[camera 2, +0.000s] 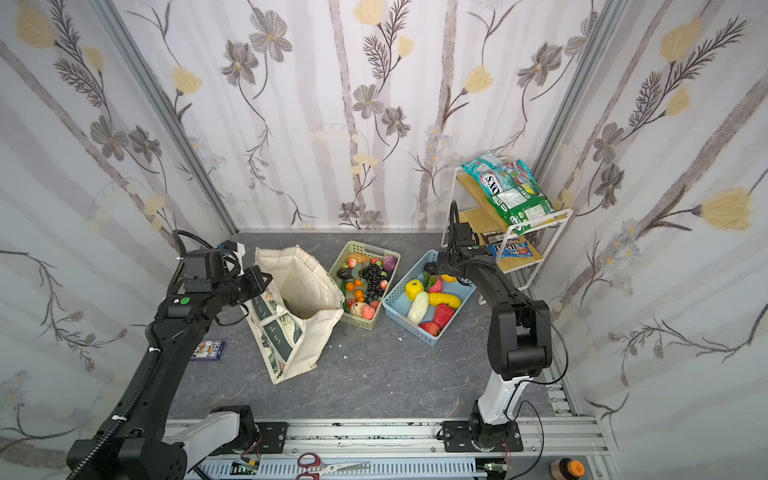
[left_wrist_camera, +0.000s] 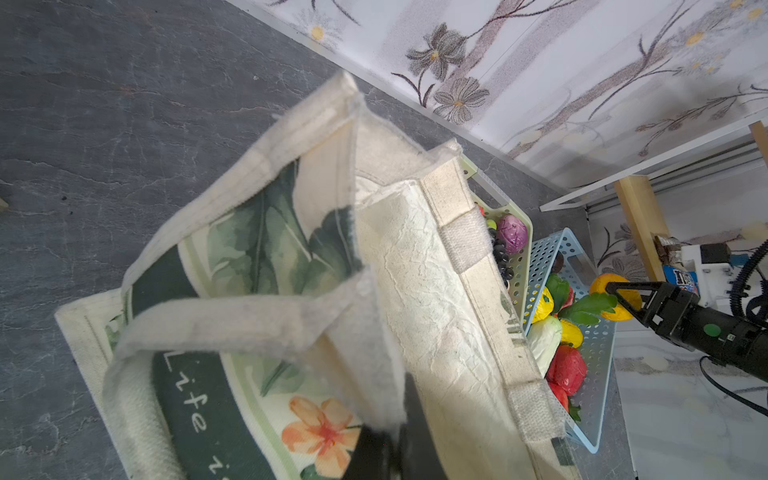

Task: Place the food into the grocery bag and tie it
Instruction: 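Close the right gripper on the yellow mango in the blue basket, then lift the yellow mango with the right gripper and carry it over the bag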

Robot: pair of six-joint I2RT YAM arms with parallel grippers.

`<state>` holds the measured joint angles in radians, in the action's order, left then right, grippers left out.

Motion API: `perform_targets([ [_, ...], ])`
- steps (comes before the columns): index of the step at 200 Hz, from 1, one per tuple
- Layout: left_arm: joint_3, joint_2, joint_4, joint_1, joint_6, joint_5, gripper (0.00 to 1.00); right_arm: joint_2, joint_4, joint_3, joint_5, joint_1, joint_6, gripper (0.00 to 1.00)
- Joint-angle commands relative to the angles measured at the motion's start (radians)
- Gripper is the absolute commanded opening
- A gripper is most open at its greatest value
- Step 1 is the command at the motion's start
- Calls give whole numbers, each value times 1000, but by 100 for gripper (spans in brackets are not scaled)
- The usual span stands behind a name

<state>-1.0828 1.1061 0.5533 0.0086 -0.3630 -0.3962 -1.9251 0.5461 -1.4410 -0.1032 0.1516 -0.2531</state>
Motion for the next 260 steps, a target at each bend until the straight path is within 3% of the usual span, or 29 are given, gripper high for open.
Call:
perform_targets([
  [1,-3,-3,-53,0,10,-6,0,18,6,-25,8,12,-9,67],
  [260,-9,12,-53,0,16,-11,0,62,27,-153,102,191,-86,67],
])
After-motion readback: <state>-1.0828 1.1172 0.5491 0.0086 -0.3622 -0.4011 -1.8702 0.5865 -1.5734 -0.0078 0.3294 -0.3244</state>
